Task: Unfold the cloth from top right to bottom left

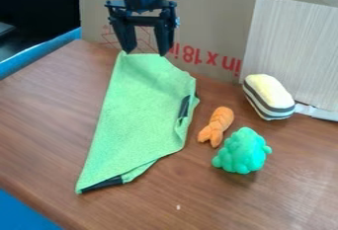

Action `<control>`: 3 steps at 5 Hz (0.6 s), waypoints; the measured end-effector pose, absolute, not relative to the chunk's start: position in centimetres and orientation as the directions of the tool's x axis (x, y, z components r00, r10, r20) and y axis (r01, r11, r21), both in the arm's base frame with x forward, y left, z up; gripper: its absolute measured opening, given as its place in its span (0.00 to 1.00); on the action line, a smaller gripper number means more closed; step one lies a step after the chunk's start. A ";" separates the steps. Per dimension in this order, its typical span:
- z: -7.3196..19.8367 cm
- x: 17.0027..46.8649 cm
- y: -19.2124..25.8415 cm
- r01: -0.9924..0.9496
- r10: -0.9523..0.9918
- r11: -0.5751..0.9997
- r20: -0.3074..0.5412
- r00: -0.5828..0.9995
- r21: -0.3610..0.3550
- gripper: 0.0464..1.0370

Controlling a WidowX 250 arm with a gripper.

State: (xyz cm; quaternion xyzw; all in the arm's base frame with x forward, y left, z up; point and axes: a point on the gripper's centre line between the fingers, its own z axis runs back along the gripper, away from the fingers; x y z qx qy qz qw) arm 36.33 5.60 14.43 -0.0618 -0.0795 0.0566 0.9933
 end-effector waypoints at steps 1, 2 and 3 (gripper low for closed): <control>13.2 36.3 5.6 -0.111 0.128 0.984 0.120 0.984 -0.138 0.96; 11.7 36.2 4.7 -0.132 0.151 0.980 0.119 0.981 -0.149 0.96; 11.5 36.4 4.2 -0.134 0.151 0.983 0.136 0.979 -0.127 0.96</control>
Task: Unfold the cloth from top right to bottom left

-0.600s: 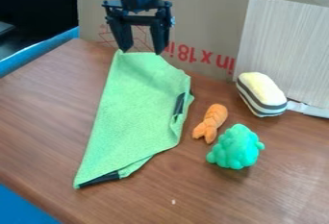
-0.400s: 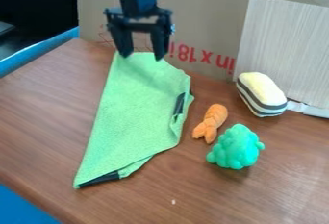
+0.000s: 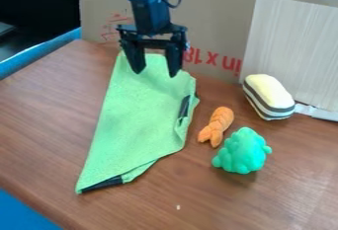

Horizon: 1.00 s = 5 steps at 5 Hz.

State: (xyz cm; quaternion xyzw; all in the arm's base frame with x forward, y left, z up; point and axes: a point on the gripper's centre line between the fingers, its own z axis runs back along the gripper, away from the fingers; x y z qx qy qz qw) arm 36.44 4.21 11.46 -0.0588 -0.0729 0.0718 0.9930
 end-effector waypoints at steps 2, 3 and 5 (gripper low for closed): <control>9.3 35.7 3.5 -0.180 0.190 0.980 0.127 0.974 -0.085 0.96; 8.9 35.2 3.2 -0.200 0.209 0.977 0.146 0.967 -0.072 0.96; 8.5 35.8 2.7 -0.226 0.236 0.972 0.200 0.951 -0.071 0.96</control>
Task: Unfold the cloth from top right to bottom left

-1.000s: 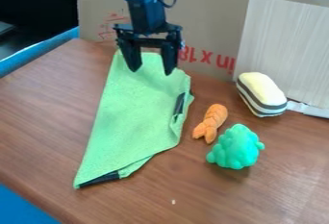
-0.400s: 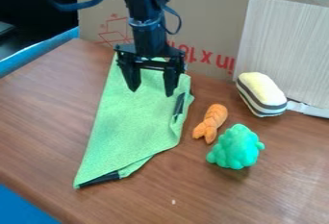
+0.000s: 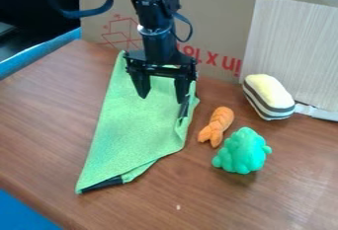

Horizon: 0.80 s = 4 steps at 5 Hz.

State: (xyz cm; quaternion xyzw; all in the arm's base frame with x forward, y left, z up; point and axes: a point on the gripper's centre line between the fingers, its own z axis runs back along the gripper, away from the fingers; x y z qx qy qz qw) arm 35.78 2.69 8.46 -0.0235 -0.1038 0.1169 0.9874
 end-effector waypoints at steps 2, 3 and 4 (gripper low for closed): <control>6.9 36.6 1.3 -0.217 0.226 0.974 0.182 0.957 -0.064 0.96; 6.4 37.1 1.0 -0.227 0.234 0.972 0.177 0.956 -0.058 0.96; 5.7 37.4 0.7 -0.237 0.242 0.970 0.171 0.955 -0.047 0.96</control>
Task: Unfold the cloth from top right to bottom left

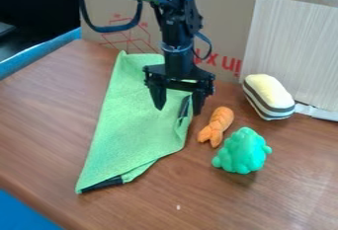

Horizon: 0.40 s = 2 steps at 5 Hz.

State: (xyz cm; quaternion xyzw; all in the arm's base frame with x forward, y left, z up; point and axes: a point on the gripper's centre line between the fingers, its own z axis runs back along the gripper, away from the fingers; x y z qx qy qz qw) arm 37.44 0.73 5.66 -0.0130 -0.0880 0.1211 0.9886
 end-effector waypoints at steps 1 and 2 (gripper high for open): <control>5.0 38.0 0.5 -0.249 0.252 0.968 0.166 0.953 -0.040 0.91; 4.5 38.6 0.5 -0.260 0.264 0.965 0.158 0.952 -0.043 0.63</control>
